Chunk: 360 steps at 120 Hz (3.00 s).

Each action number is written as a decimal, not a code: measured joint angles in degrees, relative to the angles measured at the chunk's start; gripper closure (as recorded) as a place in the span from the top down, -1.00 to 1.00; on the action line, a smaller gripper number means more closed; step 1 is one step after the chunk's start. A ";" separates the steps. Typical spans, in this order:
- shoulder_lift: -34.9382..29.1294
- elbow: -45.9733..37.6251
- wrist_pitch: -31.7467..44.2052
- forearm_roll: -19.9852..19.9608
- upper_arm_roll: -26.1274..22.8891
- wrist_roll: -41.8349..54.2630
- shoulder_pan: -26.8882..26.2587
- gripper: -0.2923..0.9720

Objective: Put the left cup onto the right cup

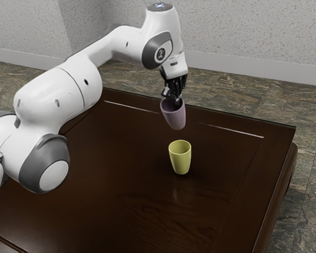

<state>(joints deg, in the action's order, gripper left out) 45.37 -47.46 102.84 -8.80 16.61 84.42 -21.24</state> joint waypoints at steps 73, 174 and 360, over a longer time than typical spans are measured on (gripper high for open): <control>-0.05 -2.08 -4.33 -2.26 0.23 -4.24 -1.62 -0.70; 1.99 -1.61 -3.58 -2.74 0.18 -7.42 -1.60 -0.71; -11.03 -14.03 -6.16 -0.01 0.77 -7.82 -1.45 0.52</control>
<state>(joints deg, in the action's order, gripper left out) 34.34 -61.49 96.67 -8.81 17.38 76.60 -22.68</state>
